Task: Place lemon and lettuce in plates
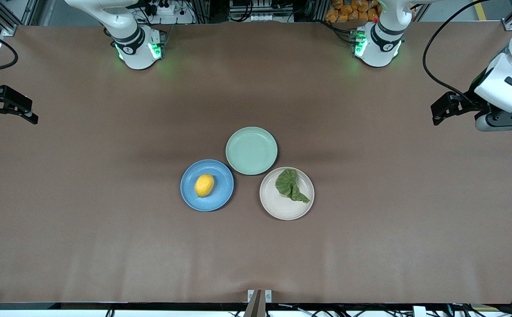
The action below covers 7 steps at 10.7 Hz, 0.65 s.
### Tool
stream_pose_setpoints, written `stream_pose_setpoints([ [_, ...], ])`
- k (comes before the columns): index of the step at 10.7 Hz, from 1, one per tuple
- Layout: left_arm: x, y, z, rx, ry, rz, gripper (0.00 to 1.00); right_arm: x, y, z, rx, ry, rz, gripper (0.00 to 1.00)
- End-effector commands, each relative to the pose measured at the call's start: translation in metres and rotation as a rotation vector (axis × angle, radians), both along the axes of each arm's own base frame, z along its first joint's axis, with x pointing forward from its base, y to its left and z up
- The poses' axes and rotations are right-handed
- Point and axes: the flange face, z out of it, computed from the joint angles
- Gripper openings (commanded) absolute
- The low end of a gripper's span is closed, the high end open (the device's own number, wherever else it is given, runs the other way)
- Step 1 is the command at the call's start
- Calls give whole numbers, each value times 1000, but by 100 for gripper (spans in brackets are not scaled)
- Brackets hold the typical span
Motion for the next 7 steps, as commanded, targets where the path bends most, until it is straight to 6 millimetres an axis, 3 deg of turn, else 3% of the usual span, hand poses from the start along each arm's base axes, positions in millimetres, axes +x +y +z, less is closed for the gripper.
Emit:
stream_pose_setpoints([
  [1, 0, 1, 4, -16, -12, -19, 100, 3, -6, 2, -8, 9, -73, 100],
  [7, -3, -2, 7, -73, -6, -32, 100, 3, -9, 1, -29, 9, -78, 100],
])
